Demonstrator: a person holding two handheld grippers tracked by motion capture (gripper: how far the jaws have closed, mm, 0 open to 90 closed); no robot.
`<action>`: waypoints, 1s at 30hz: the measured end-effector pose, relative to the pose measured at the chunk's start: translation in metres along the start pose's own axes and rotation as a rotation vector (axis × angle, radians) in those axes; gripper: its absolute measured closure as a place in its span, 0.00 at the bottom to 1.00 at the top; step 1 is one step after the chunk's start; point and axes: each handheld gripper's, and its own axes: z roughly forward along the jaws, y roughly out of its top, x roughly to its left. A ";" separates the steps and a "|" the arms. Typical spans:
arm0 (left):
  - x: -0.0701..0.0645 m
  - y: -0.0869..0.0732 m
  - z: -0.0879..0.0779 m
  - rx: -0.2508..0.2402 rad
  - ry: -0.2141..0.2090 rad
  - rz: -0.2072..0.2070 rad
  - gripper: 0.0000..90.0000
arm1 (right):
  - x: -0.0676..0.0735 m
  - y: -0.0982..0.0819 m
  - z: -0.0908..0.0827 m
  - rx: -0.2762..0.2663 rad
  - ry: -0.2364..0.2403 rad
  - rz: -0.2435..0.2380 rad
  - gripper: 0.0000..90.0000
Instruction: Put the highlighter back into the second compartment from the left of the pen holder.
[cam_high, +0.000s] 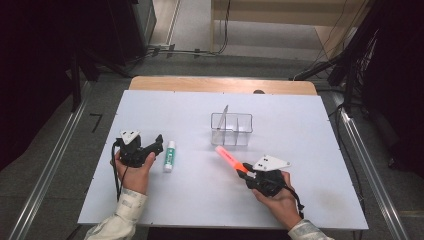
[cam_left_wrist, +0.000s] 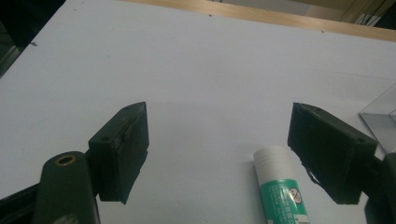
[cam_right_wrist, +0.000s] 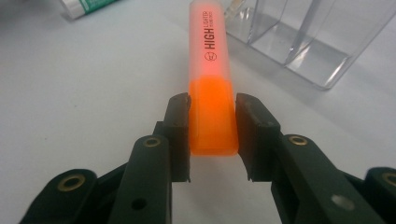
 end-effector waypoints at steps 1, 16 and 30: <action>0.000 0.000 0.000 -0.001 0.001 0.000 0.23 | -0.001 0.001 -0.003 -0.006 -0.006 0.002 0.72; -0.001 0.000 0.000 0.000 0.003 0.001 0.23 | -0.020 0.023 -0.032 -0.086 -0.046 0.044 0.72; 0.000 0.000 0.001 -0.001 0.002 -0.003 0.23 | -0.054 0.063 -0.023 -0.029 -0.112 0.037 0.72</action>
